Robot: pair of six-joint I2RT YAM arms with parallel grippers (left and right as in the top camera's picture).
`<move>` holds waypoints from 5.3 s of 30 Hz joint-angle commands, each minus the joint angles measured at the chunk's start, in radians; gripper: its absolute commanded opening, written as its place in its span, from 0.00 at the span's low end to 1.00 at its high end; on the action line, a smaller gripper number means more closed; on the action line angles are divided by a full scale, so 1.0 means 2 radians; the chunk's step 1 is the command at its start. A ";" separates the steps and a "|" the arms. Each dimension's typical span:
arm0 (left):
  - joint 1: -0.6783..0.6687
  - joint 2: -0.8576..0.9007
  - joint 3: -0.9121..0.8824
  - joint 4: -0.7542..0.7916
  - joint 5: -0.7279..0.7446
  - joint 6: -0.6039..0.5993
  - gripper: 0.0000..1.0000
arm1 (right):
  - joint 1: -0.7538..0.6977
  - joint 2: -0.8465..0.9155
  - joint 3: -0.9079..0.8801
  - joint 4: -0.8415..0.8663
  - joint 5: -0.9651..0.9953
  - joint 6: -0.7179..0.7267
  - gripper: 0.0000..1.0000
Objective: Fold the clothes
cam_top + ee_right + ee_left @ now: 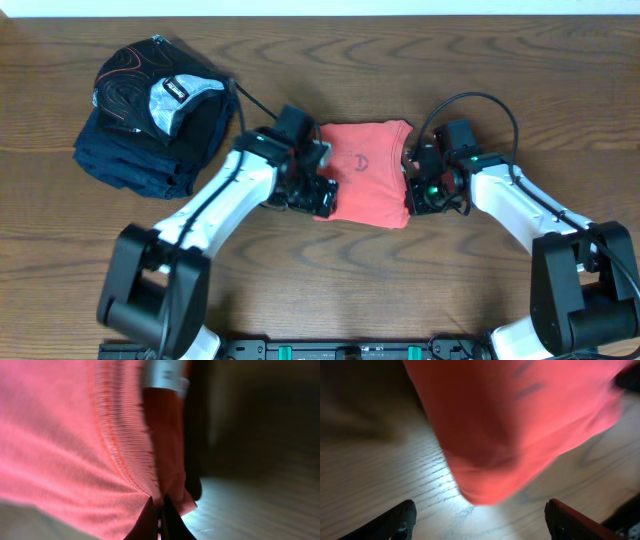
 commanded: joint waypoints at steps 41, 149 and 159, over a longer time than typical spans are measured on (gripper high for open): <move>0.002 -0.101 -0.014 0.136 0.010 0.019 0.37 | -0.011 -0.104 -0.002 0.121 -0.053 0.095 0.01; 0.002 0.061 -0.013 0.190 0.116 0.021 0.54 | -0.112 0.000 0.001 0.092 0.024 0.035 0.13; -0.014 0.064 -0.013 0.263 0.149 -0.017 0.72 | -0.110 -0.038 0.043 0.000 -0.099 0.034 0.21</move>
